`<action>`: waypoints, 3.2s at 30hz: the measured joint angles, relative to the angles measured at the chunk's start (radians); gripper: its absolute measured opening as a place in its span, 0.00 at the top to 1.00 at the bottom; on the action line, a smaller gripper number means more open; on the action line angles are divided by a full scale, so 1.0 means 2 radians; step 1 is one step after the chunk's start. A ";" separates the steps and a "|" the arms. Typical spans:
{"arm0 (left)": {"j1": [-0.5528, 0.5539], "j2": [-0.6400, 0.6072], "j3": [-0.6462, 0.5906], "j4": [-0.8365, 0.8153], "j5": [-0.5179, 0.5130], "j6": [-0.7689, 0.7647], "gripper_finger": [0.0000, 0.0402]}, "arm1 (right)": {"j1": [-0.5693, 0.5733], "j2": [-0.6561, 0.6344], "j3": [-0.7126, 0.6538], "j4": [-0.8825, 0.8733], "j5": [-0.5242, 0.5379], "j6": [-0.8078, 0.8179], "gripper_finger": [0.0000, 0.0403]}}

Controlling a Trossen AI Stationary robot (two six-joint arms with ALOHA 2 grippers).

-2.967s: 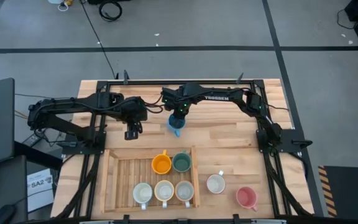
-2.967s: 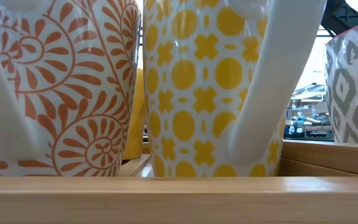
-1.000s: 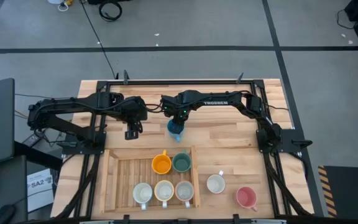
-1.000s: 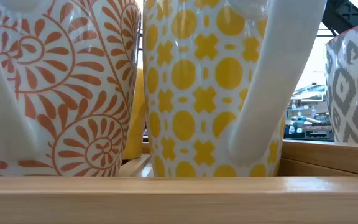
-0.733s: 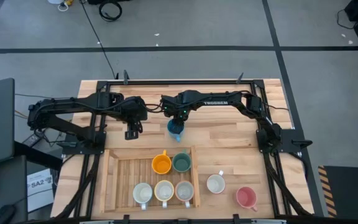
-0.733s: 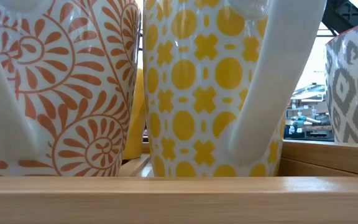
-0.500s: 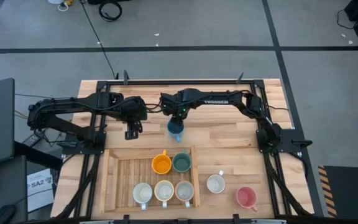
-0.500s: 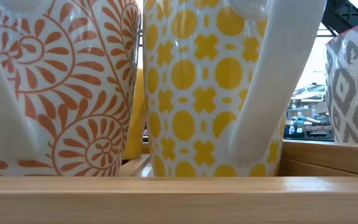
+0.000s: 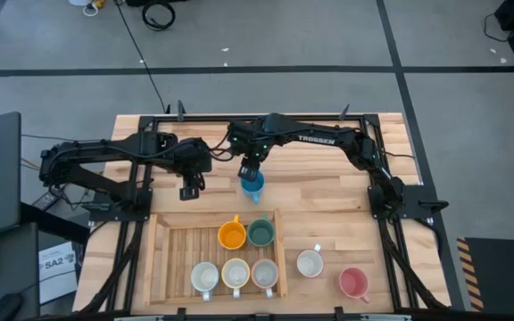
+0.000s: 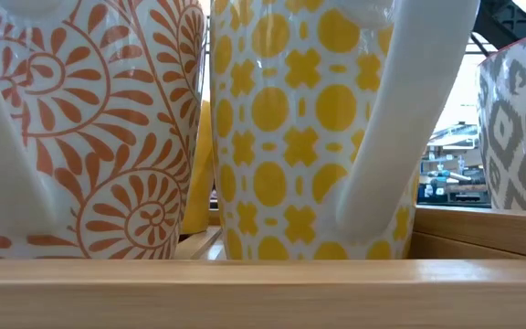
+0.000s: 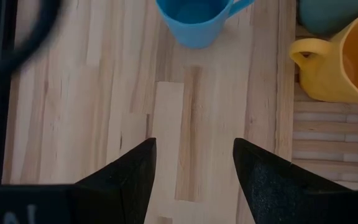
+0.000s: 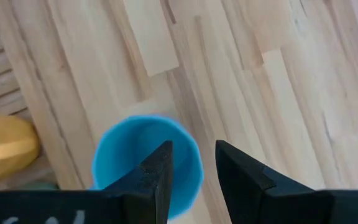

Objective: Place coffee mugs
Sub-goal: Put the blue mug on the shelf

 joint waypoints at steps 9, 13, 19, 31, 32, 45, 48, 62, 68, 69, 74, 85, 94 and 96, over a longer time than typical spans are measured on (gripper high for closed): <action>0.000 0.000 0.000 0.013 0.002 0.002 0.45 | 0.018 0.000 0.059 -0.093 0.002 -0.012 0.69; 0.000 0.000 0.000 0.023 0.002 0.002 0.45 | 0.031 -0.005 0.065 -0.142 0.010 -0.021 0.69; -0.007 0.000 0.000 0.051 0.000 -0.003 0.45 | 0.038 -0.032 0.065 -0.166 0.087 -0.009 0.69; -0.030 0.000 0.000 0.087 0.000 -0.014 0.45 | 0.036 -0.143 0.055 -0.185 0.154 0.036 0.69; -0.032 0.000 0.000 0.087 0.000 -0.014 0.45 | 0.036 -0.155 0.055 -0.184 0.164 0.039 0.69; -0.034 0.000 0.000 0.154 0.000 -0.013 0.45 | 0.088 -0.287 -0.066 -0.182 0.293 0.145 0.69; -0.034 0.003 0.000 0.183 0.000 -0.012 0.45 | 0.104 -0.318 -0.133 -0.165 0.294 0.177 0.69; 0.017 0.066 0.000 0.273 0.000 0.005 0.45 | 0.122 -0.402 -0.384 0.043 0.188 0.157 0.69; 0.053 0.121 -0.001 0.278 0.000 0.005 0.45 | 0.122 -0.402 -0.438 0.099 0.144 0.142 0.69; 0.058 0.128 -0.001 0.275 0.000 0.005 0.45 | 0.122 -0.401 -0.444 0.099 0.141 0.142 0.69; 0.071 0.160 -0.001 0.278 0.026 0.005 0.45 | 0.121 -0.399 -0.464 0.109 0.140 0.142 0.69; 0.073 0.218 0.000 0.286 0.038 0.002 0.45 | 0.122 -0.399 -0.468 0.122 0.140 0.142 0.69; 0.073 0.255 0.000 0.289 0.039 0.003 0.45 | 0.122 -0.399 -0.468 0.123 0.141 0.142 0.69; 0.072 0.255 0.000 0.292 0.038 0.004 0.45 | 0.122 -0.399 -0.468 0.123 0.141 0.142 0.69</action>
